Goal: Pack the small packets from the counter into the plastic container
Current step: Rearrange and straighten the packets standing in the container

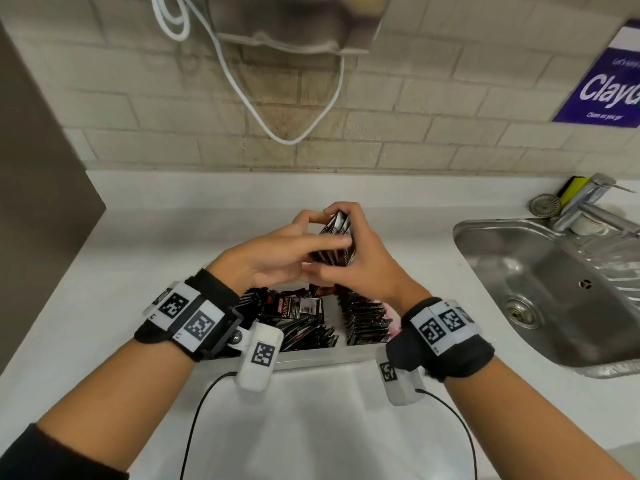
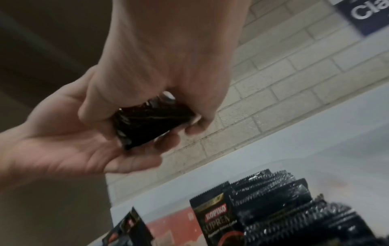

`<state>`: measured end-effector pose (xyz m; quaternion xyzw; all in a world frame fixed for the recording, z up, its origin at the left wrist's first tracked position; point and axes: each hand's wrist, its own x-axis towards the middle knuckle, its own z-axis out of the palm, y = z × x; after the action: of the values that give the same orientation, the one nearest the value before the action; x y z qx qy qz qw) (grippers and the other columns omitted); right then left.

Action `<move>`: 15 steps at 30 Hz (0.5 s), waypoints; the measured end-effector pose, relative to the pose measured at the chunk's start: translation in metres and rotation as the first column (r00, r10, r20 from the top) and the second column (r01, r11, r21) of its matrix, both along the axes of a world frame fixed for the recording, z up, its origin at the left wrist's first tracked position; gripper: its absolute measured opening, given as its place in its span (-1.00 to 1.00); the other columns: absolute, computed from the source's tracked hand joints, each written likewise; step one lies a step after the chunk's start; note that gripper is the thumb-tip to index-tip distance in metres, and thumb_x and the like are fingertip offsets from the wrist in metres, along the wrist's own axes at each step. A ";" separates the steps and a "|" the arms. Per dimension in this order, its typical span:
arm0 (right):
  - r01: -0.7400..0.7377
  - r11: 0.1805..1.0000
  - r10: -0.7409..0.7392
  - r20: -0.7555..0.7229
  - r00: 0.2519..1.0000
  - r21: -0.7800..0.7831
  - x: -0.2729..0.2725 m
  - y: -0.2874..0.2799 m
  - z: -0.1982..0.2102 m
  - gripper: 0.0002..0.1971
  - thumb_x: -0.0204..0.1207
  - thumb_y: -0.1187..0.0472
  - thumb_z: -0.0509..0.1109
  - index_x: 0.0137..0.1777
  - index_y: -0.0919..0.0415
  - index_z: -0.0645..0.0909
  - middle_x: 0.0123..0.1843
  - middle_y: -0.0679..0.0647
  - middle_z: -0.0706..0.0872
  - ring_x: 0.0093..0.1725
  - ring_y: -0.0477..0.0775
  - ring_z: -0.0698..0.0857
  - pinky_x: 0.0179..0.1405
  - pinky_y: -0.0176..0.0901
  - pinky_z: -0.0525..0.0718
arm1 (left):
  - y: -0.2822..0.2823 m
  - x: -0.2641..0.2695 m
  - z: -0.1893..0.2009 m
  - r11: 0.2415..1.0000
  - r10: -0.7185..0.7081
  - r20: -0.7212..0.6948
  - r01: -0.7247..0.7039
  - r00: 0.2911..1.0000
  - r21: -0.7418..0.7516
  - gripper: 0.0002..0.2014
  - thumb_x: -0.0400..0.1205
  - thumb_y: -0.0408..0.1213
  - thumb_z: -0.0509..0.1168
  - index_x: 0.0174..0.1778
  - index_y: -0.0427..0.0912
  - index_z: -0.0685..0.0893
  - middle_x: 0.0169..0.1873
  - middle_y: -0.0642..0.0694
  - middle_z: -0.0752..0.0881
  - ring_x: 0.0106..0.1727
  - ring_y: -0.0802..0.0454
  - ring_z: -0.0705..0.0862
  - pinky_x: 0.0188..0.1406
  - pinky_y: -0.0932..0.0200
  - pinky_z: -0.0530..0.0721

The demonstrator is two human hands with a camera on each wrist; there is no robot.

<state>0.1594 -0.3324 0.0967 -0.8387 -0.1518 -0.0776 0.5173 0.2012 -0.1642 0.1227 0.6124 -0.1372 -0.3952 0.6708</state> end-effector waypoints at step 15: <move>-0.200 0.865 0.484 -0.659 0.575 0.461 -0.003 -0.026 0.037 -0.49 0.52 0.05 0.14 0.27 0.47 0.50 0.17 0.61 0.64 -0.27 0.22 0.56 -0.25 -0.09 0.52 | -0.003 -0.002 0.037 0.926 -0.375 0.797 0.160 0.473 0.341 -0.24 0.52 -0.43 0.50 0.61 0.12 0.41 0.46 0.15 0.56 0.52 0.20 0.50 0.56 0.02 0.45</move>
<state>0.1559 -0.3582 0.1334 -0.6448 -0.0679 0.3577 0.6720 0.1991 -0.1675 0.1598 0.7668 -0.4972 -0.1576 0.3742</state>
